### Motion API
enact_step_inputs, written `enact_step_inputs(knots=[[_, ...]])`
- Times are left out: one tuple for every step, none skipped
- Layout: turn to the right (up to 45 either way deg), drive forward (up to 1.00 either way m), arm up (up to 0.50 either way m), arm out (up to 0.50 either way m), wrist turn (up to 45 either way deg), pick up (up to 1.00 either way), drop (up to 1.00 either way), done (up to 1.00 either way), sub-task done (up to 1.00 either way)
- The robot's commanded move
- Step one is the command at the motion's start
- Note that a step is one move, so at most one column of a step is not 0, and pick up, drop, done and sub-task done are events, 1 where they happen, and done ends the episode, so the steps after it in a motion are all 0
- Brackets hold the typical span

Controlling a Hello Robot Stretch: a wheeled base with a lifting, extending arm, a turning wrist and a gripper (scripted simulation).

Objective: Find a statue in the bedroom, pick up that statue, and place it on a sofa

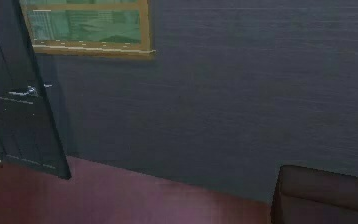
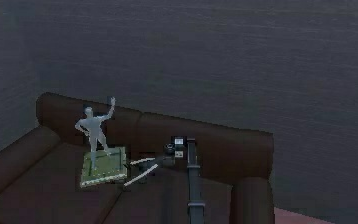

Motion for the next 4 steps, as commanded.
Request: enact_step_inputs(knots=[[0.0,0.0,-0.32,0.0,0.0,0.0,0.0,0.0,0.0],[0.0,0.0,0.0,0.0,0.0,0.0,1.0,0.0,0.0],[0.0,0.0,0.1,0.0,0.0,0.0,0.0,0.0,0.0],[0.0,0.0,0.0,-0.08,0.0,0.0,0.0,0.0,0.0]])
